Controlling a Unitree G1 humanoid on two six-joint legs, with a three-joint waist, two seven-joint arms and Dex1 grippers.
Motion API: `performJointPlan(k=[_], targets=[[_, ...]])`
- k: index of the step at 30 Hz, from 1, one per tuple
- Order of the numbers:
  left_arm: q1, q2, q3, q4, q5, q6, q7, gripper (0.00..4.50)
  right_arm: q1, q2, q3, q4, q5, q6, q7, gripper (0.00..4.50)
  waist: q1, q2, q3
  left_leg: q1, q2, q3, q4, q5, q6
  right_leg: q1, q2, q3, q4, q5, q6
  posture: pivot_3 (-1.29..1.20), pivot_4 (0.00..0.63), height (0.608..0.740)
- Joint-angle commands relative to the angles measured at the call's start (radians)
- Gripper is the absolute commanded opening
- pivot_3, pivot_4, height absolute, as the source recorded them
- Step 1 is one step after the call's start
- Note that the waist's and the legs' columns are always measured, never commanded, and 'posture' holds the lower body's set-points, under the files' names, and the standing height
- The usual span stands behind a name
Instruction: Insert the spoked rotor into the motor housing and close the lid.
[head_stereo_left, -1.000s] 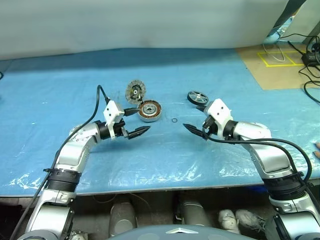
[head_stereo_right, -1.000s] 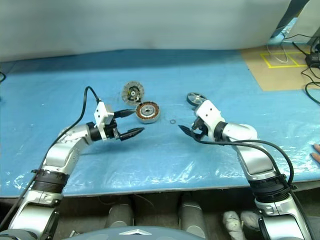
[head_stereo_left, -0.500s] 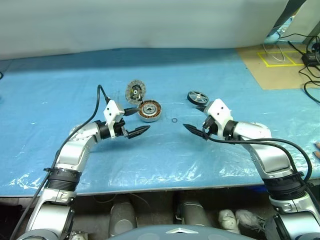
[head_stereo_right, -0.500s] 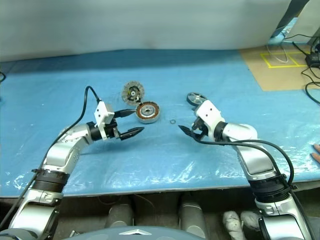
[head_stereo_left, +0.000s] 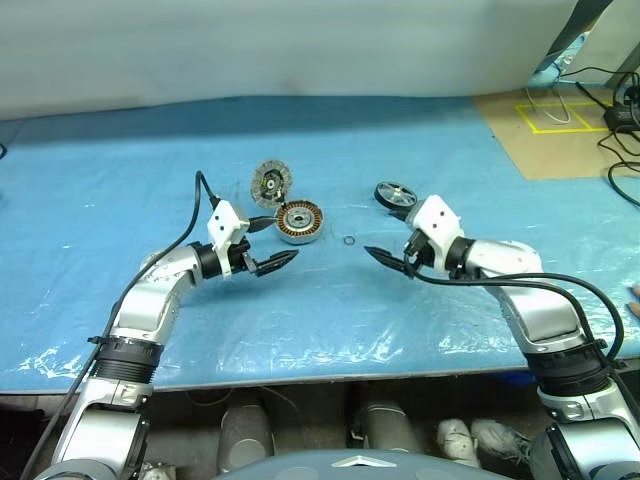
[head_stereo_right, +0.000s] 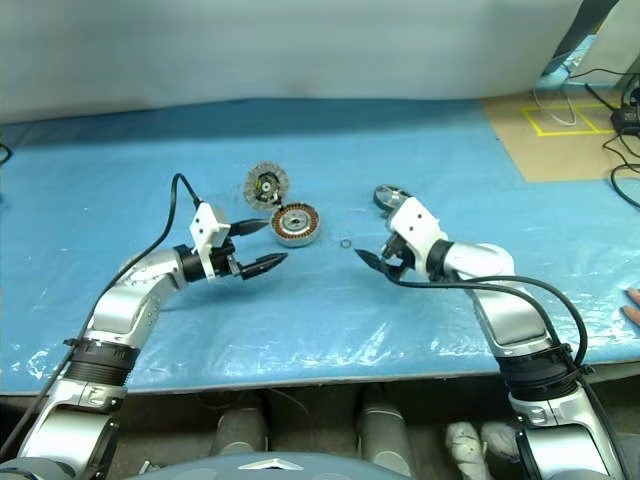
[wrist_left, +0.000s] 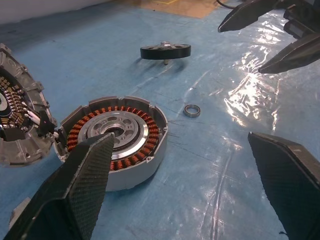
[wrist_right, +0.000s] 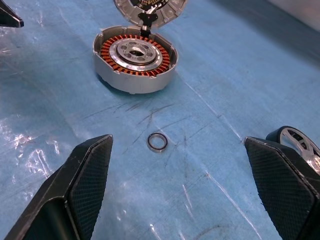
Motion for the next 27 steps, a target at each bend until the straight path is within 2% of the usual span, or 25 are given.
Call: performJointPlan(k=[1, 5, 8, 18, 21, 27], targets=[[0.001, 0.013, 0.013, -0.037, -0.002, -0.01, 0.0, 4.5, -0.021, -0.006, 0.017, -0.017, -0.008, -0.037, 0.018, 4.43, -0.001, 0.0, 0.0, 0.0, 0.0, 0.0, 0.0, 0.0, 0.0, 0.0, 0.0, 0.0, 0.0, 0.0, 0.0, 0.0, 0.15, 0.74], [0.006, 0.027, 0.033, -0.022, -0.009, -0.025, -0.01, 4.5, -0.129, 0.019, 0.108, 0.053, -0.05, -0.092, 0.068, 4.43, -0.008, 0.0, 0.0, 0.0, 0.0, 0.0, 0.0, 0.0, 0.0, 0.0, 0.0, 0.0, 0.0, 0.0, 0.0, 0.0, 0.15, 0.74], [0.027, 0.041, 0.035, -0.024, -0.016, -0.038, -0.035, 4.5, -0.284, 0.054, 0.228, 0.224, -0.143, -0.194, 0.126, 4.43, -0.012, 0.0, 0.0, 0.001, 0.001, 0.001, 0.001, 0.0, 0.0, -0.001, 0.0, 0.0, 0.002, 0.001, -0.001, 0.0, 0.15, 0.74], [0.116, 0.061, 0.08, -0.048, -0.027, -0.038, -0.014, 4.5, -0.688, 0.25, 0.381, 0.834, -0.286, -0.548, 0.281, 4.43, -0.008, 0.0, 0.0, -0.001, 0.002, 0.001, 0.004, 0.001, 0.001, -0.005, 0.0, -0.002, 0.004, 0.001, -0.002, 0.0, 0.15, 0.74], [0.153, 0.065, 0.084, -0.075, -0.028, -0.035, -0.006, 4.5, -0.76, 0.288, 0.409, 0.996, -0.343, -0.656, 0.293, 4.43, -0.007, 0.0, 0.0, -0.002, 0.003, 0.001, 0.004, 0.001, 0.001, -0.005, 0.0, -0.003, 0.004, 0.0, -0.003, 0.0, 0.15, 0.74], [0.192, 0.053, 0.081, -0.123, -0.032, -0.016, 0.031, 4.5, -0.824, 0.335, 0.44, 1.186, -0.429, -0.799, 0.298, 4.43, -0.008, 0.0, 0.0, -0.003, 0.005, 0.0, 0.004, 0.001, 0.002, -0.005, 0.0, -0.007, 0.005, -0.001, -0.005, 0.0, 0.15, 0.74]])
